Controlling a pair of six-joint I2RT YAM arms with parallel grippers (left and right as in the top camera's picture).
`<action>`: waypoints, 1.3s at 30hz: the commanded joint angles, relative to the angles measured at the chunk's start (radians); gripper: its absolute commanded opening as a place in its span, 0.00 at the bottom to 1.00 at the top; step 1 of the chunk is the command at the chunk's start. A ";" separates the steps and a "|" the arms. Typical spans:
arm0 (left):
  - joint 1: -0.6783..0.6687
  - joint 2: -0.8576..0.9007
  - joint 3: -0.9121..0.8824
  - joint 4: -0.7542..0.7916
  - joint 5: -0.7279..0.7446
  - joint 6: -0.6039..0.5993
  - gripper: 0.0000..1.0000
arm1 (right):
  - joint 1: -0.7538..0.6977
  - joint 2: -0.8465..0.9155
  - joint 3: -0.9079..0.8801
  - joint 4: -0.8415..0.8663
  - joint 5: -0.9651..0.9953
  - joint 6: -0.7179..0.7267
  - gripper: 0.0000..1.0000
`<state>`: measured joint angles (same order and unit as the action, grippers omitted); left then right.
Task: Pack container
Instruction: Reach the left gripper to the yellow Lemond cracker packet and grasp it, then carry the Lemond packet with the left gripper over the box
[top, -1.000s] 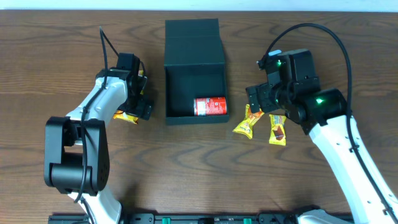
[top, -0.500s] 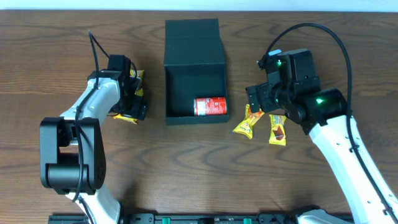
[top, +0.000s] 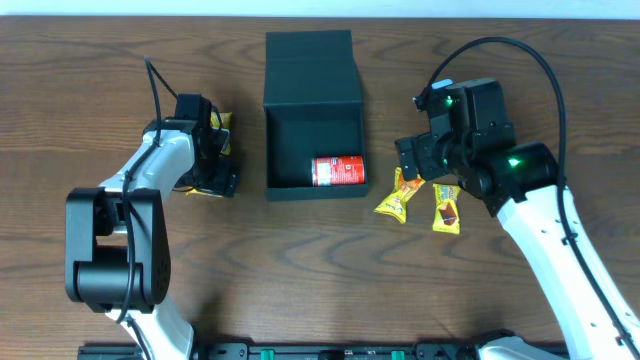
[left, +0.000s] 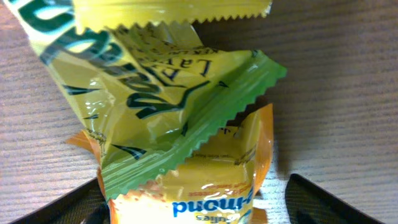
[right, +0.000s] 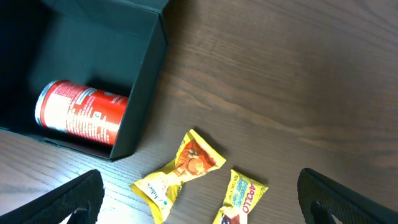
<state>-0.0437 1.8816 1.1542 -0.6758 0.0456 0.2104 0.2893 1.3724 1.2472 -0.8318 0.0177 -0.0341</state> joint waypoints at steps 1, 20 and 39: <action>0.002 0.012 -0.003 0.000 -0.005 0.006 0.79 | -0.011 0.000 -0.001 0.003 0.000 -0.009 0.99; 0.002 0.011 0.002 -0.005 -0.004 -0.063 0.57 | -0.011 0.000 -0.001 0.008 0.001 -0.008 0.99; 0.002 0.007 0.197 -0.241 0.048 -0.149 0.42 | -0.011 0.000 -0.001 0.061 0.001 -0.009 0.99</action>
<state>-0.0437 1.8816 1.2968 -0.8970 0.0566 0.0784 0.2893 1.3724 1.2472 -0.7799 0.0177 -0.0341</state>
